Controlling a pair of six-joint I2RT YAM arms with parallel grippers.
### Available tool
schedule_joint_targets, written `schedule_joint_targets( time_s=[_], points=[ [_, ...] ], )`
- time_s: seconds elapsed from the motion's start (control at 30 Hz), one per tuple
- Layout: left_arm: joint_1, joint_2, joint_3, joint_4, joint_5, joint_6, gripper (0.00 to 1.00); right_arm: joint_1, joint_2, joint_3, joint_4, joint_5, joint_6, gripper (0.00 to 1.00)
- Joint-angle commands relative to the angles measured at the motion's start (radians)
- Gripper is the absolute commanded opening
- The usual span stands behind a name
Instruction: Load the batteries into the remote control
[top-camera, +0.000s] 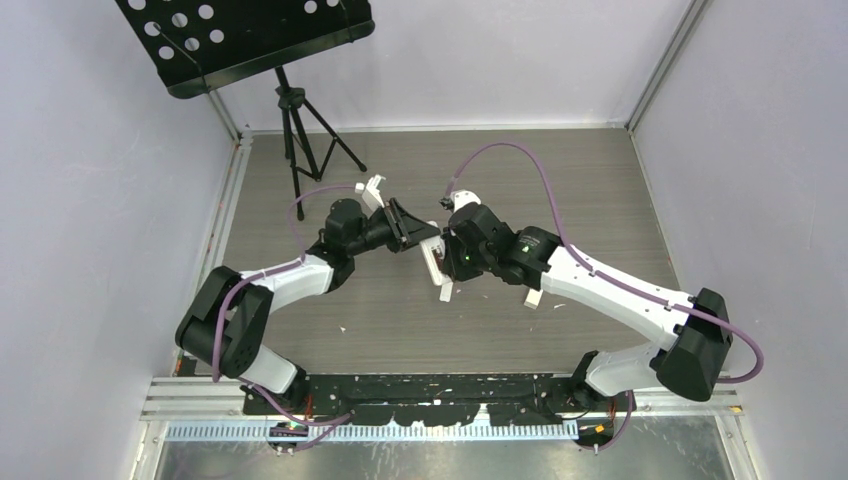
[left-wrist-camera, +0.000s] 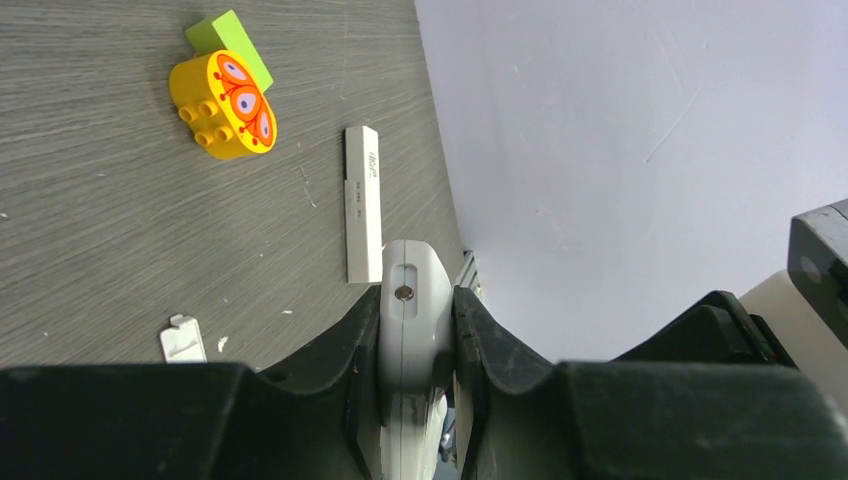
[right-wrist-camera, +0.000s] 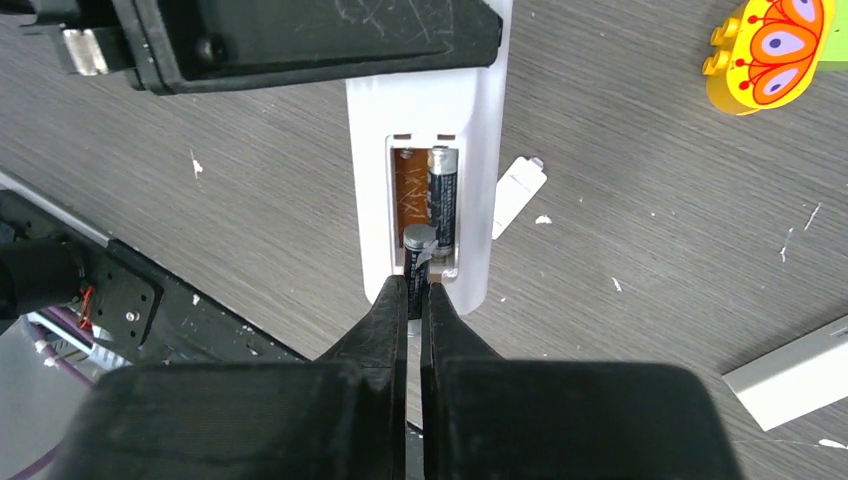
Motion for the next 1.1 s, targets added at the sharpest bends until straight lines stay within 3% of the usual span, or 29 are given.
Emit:
schedule_joint_targets(
  time_s=[0.0, 0.27, 0.47, 0.7, 1.07],
  points=[
    [-0.003, -0.001, -0.002, 0.098, 0.038, -0.031, 0.00, 0.007, 0.012, 0.035, 0.053, 0.057, -0.018, 0.00],
    [-0.003, 0.025, -0.009, 0.165, 0.061, -0.076, 0.00, 0.009, 0.032, 0.038, 0.085, 0.014, -0.039, 0.01],
    [-0.002, 0.020, -0.009, 0.171, 0.070, -0.096, 0.00, 0.009, 0.042, 0.045, 0.070, 0.006, -0.044, 0.17],
    [-0.003, 0.020, -0.005, 0.173, 0.079, -0.124, 0.00, 0.009, 0.022, 0.042, 0.075, 0.000, -0.034, 0.23],
    [-0.003, 0.035, -0.014, 0.237, 0.078, -0.224, 0.00, 0.006, -0.088, 0.016, 0.145, 0.061, 0.057, 0.41]
  ],
)
